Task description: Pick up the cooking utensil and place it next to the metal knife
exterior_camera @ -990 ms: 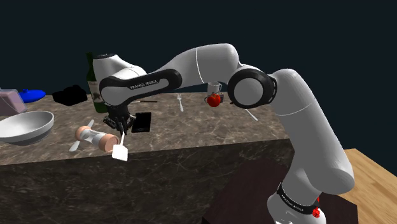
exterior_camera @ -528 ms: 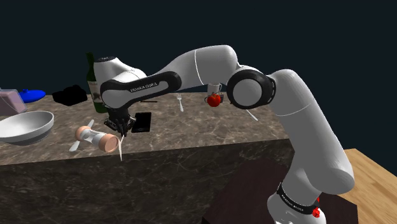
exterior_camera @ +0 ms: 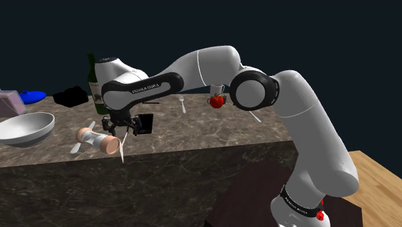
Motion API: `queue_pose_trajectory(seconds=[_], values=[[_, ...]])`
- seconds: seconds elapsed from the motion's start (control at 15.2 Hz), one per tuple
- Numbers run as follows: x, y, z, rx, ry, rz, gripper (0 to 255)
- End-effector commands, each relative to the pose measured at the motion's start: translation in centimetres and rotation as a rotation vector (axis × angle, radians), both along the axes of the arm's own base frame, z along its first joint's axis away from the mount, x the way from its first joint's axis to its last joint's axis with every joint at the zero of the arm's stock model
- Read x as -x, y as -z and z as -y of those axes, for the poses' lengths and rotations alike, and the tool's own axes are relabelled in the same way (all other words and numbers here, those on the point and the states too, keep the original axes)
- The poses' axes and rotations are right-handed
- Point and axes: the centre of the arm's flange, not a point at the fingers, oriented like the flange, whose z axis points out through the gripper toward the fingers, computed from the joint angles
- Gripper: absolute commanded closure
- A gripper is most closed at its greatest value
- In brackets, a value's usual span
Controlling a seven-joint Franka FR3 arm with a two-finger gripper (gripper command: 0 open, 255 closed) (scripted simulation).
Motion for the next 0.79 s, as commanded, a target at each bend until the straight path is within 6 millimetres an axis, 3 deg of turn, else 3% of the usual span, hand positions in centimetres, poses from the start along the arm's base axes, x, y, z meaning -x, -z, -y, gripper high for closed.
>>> queue_pose_trajectory(seconds=[0.0,0.2,0.73], values=[[0.1,-1.3,-0.1,0.0,0.0,0.0,0],[0.3,-5.0,-0.2,0.0,0.0,0.0,0],[0.3,-5.0,-0.2,0.0,0.0,0.0,0]])
